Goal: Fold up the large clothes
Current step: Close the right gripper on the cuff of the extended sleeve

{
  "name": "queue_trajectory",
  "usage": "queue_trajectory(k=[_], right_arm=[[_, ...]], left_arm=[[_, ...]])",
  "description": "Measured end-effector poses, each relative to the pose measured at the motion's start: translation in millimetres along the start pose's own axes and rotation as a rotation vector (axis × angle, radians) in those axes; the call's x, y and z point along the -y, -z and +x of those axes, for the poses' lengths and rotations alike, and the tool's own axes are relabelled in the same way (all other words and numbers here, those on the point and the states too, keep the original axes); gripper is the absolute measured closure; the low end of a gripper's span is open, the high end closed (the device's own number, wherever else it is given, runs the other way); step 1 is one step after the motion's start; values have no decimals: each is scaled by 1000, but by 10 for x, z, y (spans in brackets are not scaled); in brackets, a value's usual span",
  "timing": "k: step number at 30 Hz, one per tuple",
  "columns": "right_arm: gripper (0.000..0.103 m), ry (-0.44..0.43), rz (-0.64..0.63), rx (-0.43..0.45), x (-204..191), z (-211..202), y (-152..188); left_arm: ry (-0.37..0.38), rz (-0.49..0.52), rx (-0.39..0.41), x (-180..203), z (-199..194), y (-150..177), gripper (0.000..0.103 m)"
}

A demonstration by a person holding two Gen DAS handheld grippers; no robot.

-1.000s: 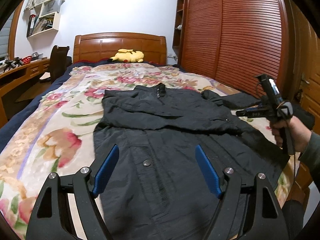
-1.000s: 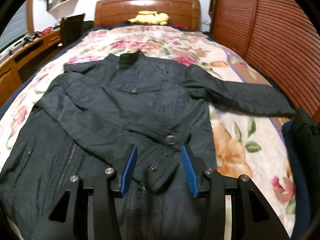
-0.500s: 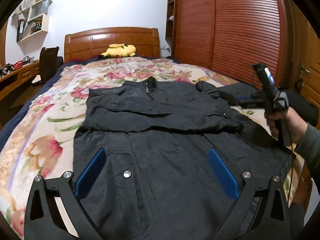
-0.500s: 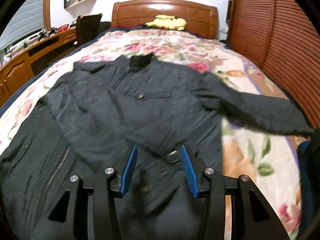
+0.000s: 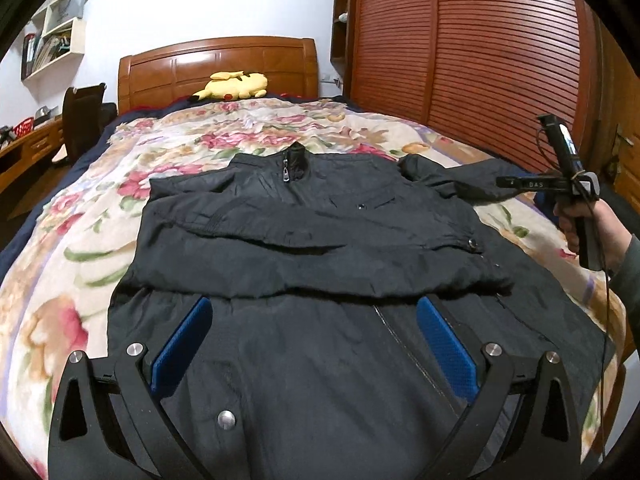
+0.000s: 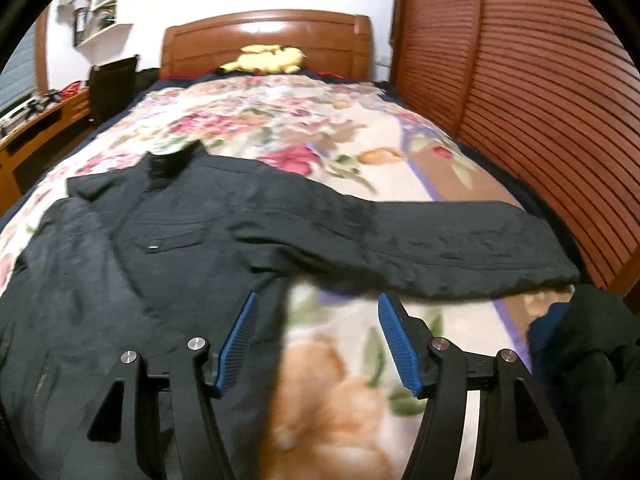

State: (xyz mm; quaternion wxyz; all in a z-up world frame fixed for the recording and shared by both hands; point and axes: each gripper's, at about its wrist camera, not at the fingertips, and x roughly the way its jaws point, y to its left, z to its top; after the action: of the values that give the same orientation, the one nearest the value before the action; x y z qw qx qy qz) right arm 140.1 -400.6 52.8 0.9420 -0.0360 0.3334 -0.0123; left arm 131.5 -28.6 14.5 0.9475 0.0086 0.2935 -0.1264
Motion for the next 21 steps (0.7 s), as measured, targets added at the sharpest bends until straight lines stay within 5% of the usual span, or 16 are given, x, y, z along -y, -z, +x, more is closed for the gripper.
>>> queue_trajectory(k=[21], right_arm=[[39, 198, 33, -161, 287, 1278, -187]], left_arm=[[31, 39, -65, 84, 322, 91, 1]])
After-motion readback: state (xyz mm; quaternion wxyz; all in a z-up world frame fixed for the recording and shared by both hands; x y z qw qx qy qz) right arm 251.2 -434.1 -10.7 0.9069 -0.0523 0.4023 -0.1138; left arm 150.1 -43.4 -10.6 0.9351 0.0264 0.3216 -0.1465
